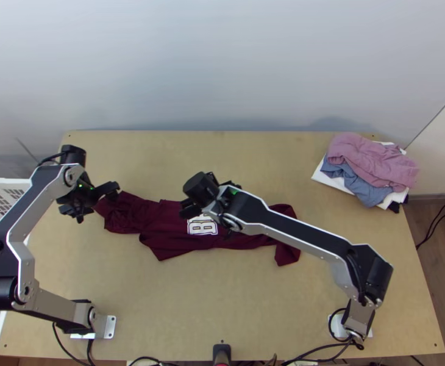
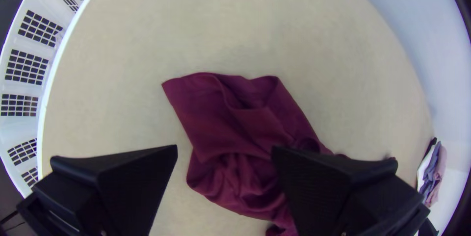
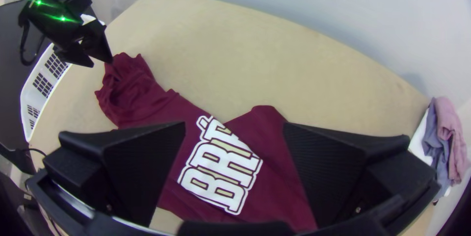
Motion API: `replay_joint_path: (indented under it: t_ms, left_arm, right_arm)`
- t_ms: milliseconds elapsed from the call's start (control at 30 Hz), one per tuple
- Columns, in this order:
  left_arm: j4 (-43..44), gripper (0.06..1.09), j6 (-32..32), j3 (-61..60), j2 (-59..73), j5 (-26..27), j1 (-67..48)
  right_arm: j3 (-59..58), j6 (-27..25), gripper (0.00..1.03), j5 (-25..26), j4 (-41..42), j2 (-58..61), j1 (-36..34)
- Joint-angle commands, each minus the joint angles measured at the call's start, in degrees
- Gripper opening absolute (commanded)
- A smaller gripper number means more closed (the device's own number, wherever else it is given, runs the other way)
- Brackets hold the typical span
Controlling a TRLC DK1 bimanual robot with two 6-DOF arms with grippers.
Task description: Fold the t-shirt
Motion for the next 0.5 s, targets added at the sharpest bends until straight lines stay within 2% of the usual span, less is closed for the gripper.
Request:
replay_joint_path:
  t_ms: [0, 467]
  left_arm:
    - [-1.65, 0.97, -0.8, 2.4, 2.61, 0.61, -2.88]
    - [1.52, 0.95, -1.06, 4.95, 9.29, 0.17, -1.92]
  right_arm:
    - [1.7, 1.55, 0.92, -1.74, -0.69, 2.85, 1.23]
    - [5.39, 1.55, 0.93, -1.74, -1.48, 5.31, 1.05]
